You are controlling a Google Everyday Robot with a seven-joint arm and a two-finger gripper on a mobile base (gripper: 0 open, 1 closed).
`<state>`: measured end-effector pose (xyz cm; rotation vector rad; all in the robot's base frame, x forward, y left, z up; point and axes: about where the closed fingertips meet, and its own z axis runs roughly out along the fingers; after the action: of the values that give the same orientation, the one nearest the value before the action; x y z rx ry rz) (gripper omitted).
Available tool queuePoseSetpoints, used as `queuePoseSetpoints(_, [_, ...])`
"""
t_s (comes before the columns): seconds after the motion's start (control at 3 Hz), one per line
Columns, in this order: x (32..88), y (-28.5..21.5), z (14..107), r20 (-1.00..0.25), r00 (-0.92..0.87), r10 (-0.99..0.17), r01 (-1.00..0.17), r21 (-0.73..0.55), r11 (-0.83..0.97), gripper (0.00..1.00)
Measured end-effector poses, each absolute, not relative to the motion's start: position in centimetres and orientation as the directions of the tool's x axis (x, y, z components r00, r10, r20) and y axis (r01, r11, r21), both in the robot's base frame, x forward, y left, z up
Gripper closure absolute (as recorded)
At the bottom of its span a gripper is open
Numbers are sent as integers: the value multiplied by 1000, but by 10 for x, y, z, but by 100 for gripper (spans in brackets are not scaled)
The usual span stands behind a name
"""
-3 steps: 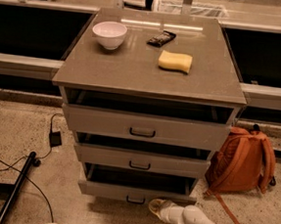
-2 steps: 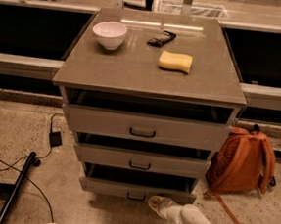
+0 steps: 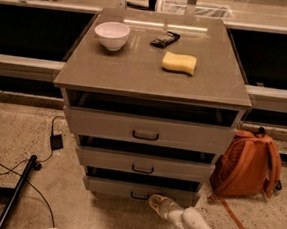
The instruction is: Close bottom drawer
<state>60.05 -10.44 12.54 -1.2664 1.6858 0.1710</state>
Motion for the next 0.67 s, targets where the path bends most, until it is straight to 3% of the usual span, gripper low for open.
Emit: queuePoseSetpoints(0.67, [612, -107, 128, -767, 64, -639, -765, -449, 462, 100])
